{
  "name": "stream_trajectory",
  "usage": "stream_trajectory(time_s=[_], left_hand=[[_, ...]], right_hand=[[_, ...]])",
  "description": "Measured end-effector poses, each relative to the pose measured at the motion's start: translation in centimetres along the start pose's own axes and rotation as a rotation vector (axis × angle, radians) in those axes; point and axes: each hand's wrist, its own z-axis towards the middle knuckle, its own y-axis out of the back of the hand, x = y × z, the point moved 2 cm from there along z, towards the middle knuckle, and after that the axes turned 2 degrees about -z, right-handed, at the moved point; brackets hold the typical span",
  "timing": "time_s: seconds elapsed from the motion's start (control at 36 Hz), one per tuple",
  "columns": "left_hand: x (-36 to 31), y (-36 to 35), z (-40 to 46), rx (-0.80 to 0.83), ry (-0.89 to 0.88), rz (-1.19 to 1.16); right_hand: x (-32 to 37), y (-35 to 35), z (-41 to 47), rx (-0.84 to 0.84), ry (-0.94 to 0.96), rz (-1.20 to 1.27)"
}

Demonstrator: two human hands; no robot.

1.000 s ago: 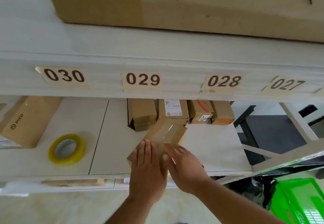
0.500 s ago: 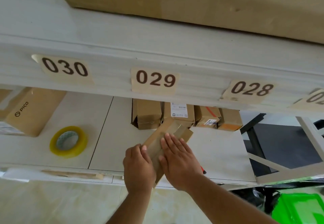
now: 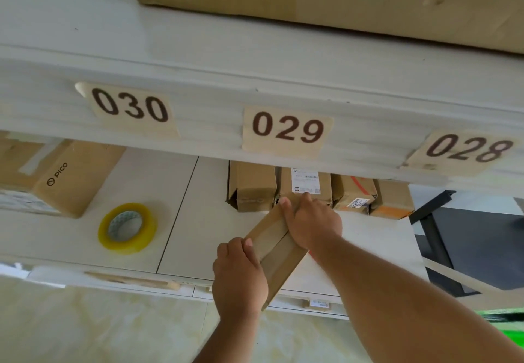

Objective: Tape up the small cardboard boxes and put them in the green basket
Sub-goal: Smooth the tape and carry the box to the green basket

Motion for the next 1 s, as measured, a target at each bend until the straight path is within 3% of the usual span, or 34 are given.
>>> stream_trajectory(time_s=[0.19, 0.44, 0.58, 0.67, 0.81, 0.92, 1.0], left_hand=[[-0.1, -0.2, 0.0, -0.006, 0.014, 0.054], [-0.2, 0.1, 0.1, -0.006, 0.002, 0.057], [-0.1, 0.1, 0.2, 0.009, -0.026, 0.055], [0.0, 0.3, 0.2, 0.006, -0.035, 0.029], [0.0, 0.6, 0.1, -0.008, -0.044, 0.019], [0.2, 0.3, 0.1, 0.002, -0.052, 0.029], [0.3, 0.2, 0.0, -0.006, -0.071, 0.035]], right_hand=[[-0.1, -1.2, -1.7, -0.026, 0.135, -0.138], [0.2, -3.3, -8.0, 0.097, 0.383, -0.289], [0.5, -2.7, -11.7, 0.158, 0.516, -0.244], [0.7, -2.6, -13.3, 0.189, 0.589, -0.032], [-0.2, -1.9, -13.1, 0.189, 0.603, 0.234], [-0.6, -2.3, -11.8, 0.115, 0.626, -0.013], [-0.7, -2.9, -9.7, 0.042, 0.474, -0.063]])
